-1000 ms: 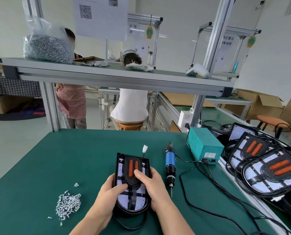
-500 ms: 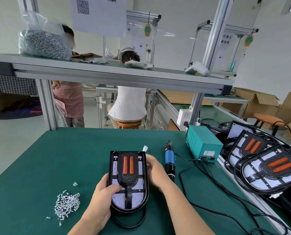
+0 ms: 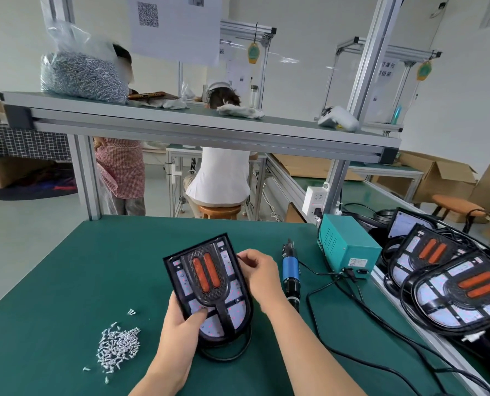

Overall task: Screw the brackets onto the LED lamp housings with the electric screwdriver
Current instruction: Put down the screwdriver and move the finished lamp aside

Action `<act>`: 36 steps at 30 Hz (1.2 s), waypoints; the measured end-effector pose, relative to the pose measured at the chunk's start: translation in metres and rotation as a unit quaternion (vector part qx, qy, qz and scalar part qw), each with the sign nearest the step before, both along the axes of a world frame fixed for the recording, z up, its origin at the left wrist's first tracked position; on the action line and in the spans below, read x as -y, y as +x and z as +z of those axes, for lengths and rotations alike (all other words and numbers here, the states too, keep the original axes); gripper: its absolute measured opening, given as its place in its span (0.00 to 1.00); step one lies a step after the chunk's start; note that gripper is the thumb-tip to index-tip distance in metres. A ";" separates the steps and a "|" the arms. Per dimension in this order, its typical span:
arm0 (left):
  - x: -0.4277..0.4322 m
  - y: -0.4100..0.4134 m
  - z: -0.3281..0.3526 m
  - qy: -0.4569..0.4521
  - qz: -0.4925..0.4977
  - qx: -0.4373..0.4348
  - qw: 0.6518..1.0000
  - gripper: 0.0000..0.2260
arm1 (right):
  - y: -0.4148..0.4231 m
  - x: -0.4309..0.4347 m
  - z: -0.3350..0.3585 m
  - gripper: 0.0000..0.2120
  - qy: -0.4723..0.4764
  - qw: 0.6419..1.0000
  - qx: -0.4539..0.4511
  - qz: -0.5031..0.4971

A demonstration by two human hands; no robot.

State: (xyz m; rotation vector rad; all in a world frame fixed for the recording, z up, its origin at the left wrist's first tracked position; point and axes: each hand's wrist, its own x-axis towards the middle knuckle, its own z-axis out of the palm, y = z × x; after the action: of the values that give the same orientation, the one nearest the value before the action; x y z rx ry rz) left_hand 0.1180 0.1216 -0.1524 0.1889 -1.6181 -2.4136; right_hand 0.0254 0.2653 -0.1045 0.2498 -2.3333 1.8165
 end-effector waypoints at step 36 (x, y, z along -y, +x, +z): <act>-0.013 0.009 0.011 -0.307 -0.041 0.005 0.951 0.20 | 0.048 -0.017 -0.024 0.21 -0.365 0.890 0.245 0.119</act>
State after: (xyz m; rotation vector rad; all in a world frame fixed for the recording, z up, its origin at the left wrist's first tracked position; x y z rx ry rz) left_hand 0.1268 0.1344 -0.1411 0.0230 -2.3174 -1.8348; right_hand 0.0733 0.2822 -0.1284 -0.0450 -1.7019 3.0081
